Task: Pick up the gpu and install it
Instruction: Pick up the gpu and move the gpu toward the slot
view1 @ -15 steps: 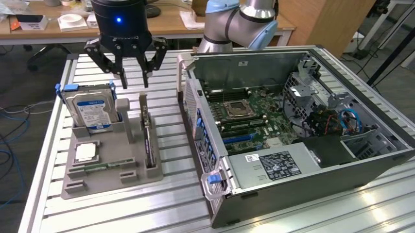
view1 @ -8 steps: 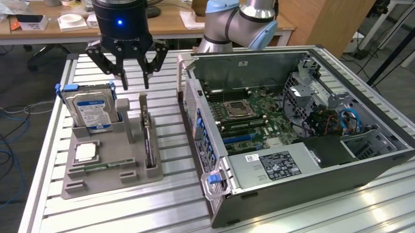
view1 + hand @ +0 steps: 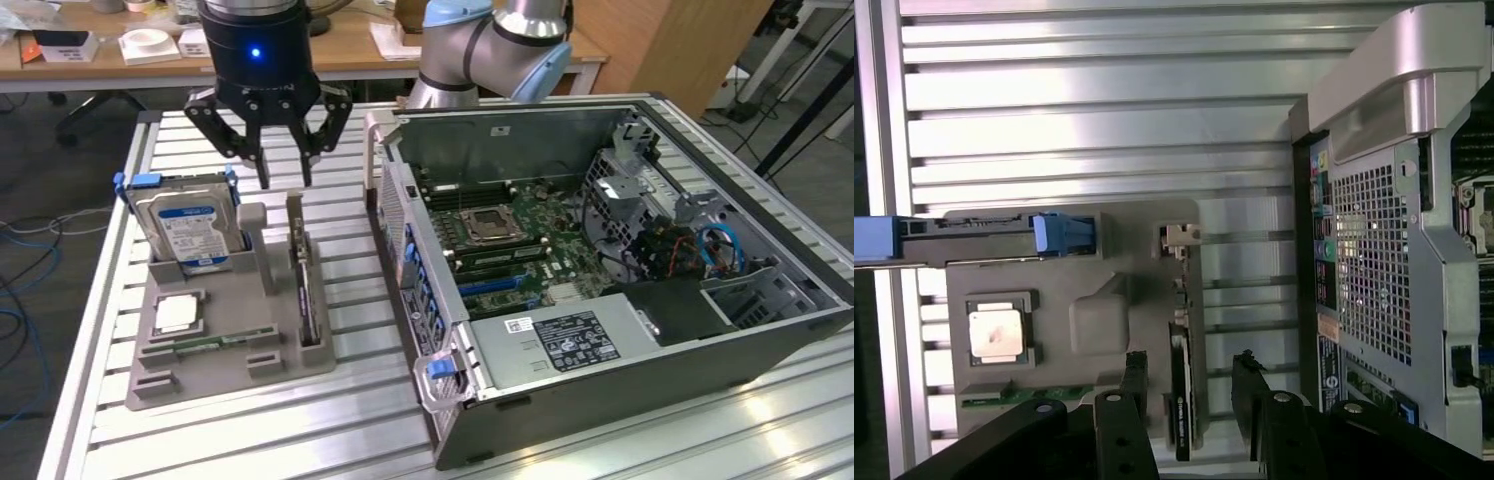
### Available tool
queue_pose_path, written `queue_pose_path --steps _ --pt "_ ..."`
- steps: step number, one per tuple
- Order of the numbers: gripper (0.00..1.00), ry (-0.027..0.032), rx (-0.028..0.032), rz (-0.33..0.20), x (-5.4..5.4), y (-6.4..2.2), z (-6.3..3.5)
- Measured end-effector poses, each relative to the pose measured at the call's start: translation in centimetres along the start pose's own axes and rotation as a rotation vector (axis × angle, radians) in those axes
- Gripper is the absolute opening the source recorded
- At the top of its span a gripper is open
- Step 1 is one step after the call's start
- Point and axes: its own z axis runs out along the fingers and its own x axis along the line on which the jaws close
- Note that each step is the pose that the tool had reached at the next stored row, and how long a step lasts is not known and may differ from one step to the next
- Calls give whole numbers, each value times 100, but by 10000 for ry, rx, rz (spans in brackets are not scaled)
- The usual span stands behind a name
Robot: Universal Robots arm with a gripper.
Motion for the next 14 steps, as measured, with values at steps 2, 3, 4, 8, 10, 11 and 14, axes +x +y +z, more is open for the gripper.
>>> queue_pose_path --steps 2,3,4,8,10,11,14 --pt "47 1 1 0 -7 -1 12" --pt "47 1 1 0 -10 -2 18" --pt "47 1 1 0 -13 -2 25" --pt "47 0 -1 -1 -22 -9 52" --pt "47 0 0 0 -25 -13 65" --pt "47 0 0 0 -27 -15 71" --pt "47 0 0 -1 -31 -23 89"
